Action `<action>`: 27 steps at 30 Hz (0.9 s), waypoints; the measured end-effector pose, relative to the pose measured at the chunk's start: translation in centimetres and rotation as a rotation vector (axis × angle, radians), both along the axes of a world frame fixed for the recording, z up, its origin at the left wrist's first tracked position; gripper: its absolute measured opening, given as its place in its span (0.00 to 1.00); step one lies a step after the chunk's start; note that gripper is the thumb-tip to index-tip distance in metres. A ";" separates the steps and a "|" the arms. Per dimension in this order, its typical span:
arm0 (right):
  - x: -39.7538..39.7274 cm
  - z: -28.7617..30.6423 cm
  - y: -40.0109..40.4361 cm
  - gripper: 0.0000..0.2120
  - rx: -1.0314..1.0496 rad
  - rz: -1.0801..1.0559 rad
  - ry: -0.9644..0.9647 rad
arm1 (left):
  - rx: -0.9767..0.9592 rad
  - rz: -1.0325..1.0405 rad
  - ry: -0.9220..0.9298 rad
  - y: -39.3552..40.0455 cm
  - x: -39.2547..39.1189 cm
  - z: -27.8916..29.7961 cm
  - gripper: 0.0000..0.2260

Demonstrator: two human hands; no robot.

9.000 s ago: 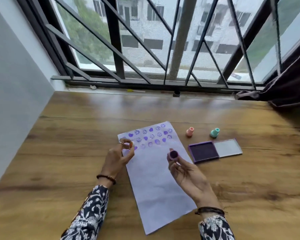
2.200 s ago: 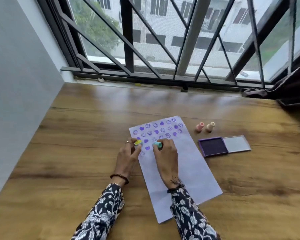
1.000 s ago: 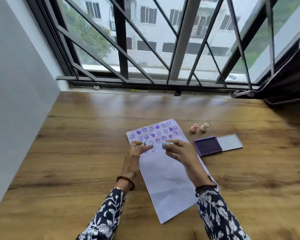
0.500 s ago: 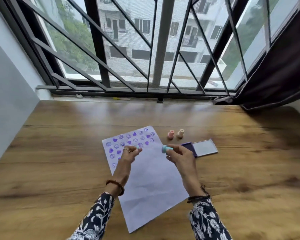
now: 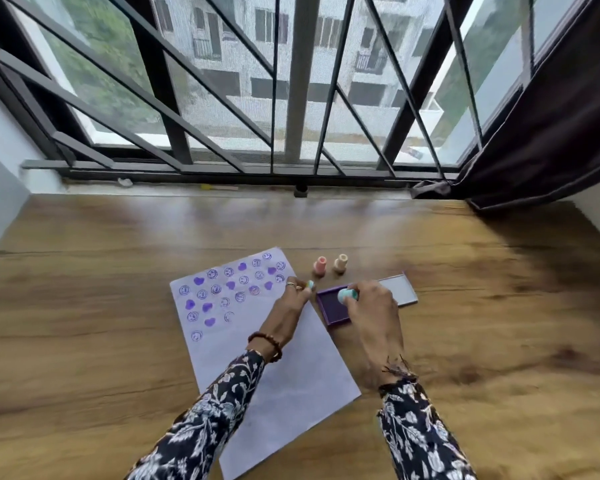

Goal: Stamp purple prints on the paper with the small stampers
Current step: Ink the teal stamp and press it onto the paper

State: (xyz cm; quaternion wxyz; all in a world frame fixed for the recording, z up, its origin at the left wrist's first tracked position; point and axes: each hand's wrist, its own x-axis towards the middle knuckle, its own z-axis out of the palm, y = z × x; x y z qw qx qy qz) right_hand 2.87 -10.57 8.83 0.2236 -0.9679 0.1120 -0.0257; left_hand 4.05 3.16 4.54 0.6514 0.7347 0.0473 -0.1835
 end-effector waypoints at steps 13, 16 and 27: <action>-1.0 -3.5 0.7 0.07 -0.105 0.211 0.059 | -0.011 0.049 -0.014 -0.5 0.1 -2.4 0.11; 0.0 -3.3 0.6 0.06 -0.128 0.240 0.107 | -0.015 0.057 -0.014 -0.4 0.3 -2.4 0.10; 1.5 -2.3 0.4 0.09 -0.116 0.210 0.244 | 0.038 0.003 -0.064 0.4 0.0 -1.3 0.13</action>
